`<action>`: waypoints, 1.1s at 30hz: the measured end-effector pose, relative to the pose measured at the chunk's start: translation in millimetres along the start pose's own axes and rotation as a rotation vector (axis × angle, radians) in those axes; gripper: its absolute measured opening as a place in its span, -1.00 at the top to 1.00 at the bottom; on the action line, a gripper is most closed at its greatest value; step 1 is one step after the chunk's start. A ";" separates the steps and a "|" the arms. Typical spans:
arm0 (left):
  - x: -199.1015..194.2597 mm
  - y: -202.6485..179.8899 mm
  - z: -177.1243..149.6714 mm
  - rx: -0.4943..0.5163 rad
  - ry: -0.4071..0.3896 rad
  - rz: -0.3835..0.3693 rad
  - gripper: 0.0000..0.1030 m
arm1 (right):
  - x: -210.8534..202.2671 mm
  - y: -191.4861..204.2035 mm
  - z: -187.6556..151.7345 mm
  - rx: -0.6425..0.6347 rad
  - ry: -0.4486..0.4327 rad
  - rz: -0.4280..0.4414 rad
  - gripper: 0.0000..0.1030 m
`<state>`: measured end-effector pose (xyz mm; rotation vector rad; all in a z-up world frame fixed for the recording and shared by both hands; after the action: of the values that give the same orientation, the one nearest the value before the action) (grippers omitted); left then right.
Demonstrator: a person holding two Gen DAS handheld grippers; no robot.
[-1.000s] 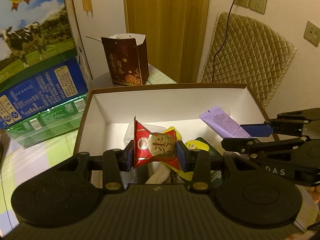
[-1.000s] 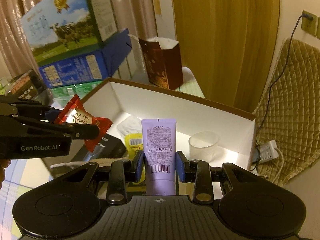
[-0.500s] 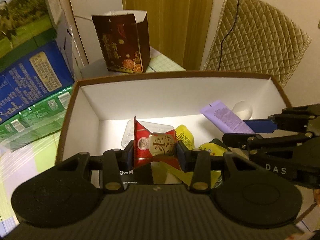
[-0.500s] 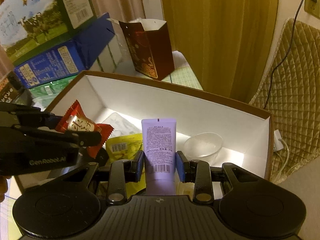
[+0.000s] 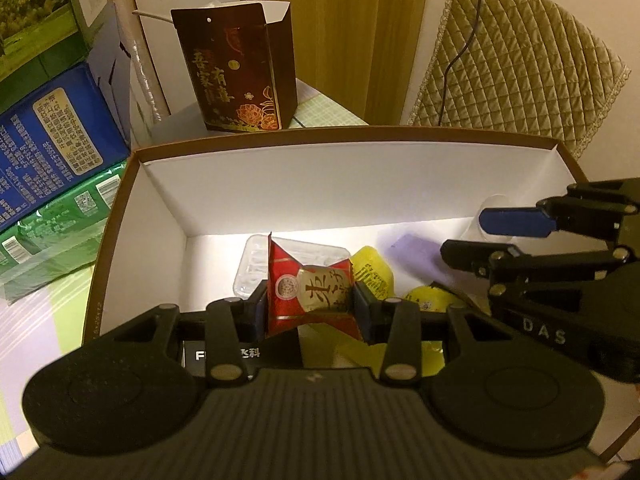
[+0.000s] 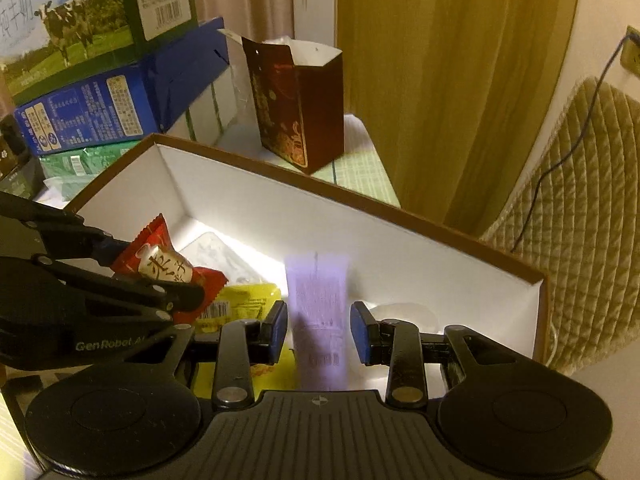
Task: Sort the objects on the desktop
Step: 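Open the right tool to drop the purple tube while the left tool releases the candy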
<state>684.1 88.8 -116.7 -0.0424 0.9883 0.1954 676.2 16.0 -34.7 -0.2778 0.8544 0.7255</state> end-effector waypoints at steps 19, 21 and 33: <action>-14.1 -5.8 1.9 0.005 -0.019 -0.026 -0.01 | -21.1 -2.1 -13.5 0.053 0.026 0.044 -0.47; -18.3 -5.5 2.8 0.001 -0.030 -0.025 -0.09 | -24.9 -1.9 -14.6 0.063 0.025 0.051 -0.64; -50.2 10.1 -10.4 -0.031 -0.038 0.012 -0.66 | -45.3 9.0 -31.9 0.056 0.043 0.064 -0.96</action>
<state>646.9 90.3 -80.0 -0.0612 0.9477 0.2215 631.5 -14.5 -19.8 -0.2178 0.9264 0.7560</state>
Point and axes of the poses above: each gripper's, at about its wrist camera, not at the fingertips, and x roughly the way its jaws point, y to its left, z to its top, the point moved 5 cm from there along x, roughly the way its jaws point, and after that the axes turned 3 degrees about z, right-handed, at the moved point
